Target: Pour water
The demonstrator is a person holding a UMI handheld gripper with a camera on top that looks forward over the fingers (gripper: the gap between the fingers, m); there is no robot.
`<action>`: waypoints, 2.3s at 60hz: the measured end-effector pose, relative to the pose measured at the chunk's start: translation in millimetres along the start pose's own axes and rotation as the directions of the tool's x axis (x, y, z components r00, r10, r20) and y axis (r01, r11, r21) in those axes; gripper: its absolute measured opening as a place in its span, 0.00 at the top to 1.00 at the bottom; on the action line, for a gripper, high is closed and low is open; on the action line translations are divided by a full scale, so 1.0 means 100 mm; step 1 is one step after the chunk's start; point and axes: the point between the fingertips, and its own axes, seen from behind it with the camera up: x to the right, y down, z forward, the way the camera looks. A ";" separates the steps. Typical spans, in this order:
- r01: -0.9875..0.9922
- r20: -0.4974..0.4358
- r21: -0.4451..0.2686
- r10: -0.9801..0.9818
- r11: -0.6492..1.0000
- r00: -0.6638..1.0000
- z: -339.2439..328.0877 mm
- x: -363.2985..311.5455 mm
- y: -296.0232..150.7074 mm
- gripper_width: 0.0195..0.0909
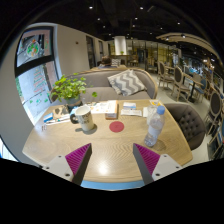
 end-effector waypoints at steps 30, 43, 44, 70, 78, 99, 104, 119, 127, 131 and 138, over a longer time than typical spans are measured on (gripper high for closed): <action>-0.063 -0.083 0.099 0.072 0.993 0.994 1.29 1.96 -0.07 0.09; -0.006 -0.058 0.137 0.014 0.991 0.998 1.80 1.92 -0.20 0.20; -0.004 -0.057 0.137 0.012 0.991 0.998 1.82 1.92 -0.20 0.23; 0.060 -0.094 0.202 -0.041 0.978 0.995 1.89 1.91 -0.26 0.80; 0.081 -0.109 0.195 -0.061 0.977 0.992 1.90 1.89 -0.27 0.87; 0.218 -0.259 0.172 -0.169 0.961 0.951 1.79 1.67 -0.69 0.86; 0.319 -0.331 0.160 -0.254 0.934 0.909 1.70 1.52 -1.00 0.86; 0.735 -0.550 -0.014 -0.619 0.678 0.561 1.68 0.67 -1.97 0.86; 0.893 -0.572 -0.154 -0.775 0.422 0.268 1.87 0.16 -2.23 0.86; 0.929 -0.560 -0.234 -0.821 0.287 0.112 1.98 -0.02 -2.29 0.86; 0.929 -0.510 -0.364 -0.848 0.063 -0.142 2.18 -0.23 -2.30 0.86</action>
